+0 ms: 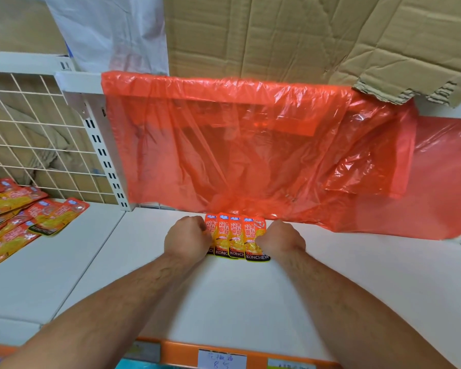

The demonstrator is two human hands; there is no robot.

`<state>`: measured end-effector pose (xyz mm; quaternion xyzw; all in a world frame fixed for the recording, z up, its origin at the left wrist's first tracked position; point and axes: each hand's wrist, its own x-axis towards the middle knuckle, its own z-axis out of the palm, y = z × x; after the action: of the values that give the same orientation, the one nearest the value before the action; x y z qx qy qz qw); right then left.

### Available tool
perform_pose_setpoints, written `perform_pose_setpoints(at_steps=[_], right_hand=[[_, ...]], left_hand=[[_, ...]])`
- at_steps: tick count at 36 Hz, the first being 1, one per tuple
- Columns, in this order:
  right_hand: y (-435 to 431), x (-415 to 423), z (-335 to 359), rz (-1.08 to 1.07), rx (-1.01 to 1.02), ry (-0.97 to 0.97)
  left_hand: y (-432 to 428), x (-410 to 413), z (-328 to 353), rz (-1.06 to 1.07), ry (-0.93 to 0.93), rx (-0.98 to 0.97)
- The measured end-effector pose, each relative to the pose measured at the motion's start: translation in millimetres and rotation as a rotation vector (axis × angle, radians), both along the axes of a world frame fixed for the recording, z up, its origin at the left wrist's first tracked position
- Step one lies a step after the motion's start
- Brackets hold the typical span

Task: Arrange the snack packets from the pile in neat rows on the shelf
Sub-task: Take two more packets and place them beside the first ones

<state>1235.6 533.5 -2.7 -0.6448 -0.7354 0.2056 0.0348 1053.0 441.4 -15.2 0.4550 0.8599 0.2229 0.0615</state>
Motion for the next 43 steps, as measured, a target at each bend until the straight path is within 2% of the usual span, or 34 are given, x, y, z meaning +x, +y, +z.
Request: perform_pose_setpoints(at_steps=[9, 15, 18, 22, 28, 43], right_hand=[[-10, 3, 6, 0.044, 0.076, -0.054], [-29, -4, 9, 0.371, 0.300, -0.082], [-42, -13, 6, 0.557, 0.340, -0.121], [-57, -24, 4, 0.663, 0.357, -0.126], [-77, -44, 0, 0.772, 0.303, -0.036], [-132, -146, 3, 0.924, 0.228, -0.014]], left_hand=[[-8, 0, 3, -0.073, 0.059, -0.038], [-21, 0, 8, -0.181, 0.288, -0.126], [-31, -1, 8, -0.217, 0.328, -0.177], [-47, -1, 5, -0.199, 0.359, -0.217], [-84, -15, 4, -0.131, 0.291, -0.280], [-165, -101, 11, 0.019, 0.205, -0.332]])
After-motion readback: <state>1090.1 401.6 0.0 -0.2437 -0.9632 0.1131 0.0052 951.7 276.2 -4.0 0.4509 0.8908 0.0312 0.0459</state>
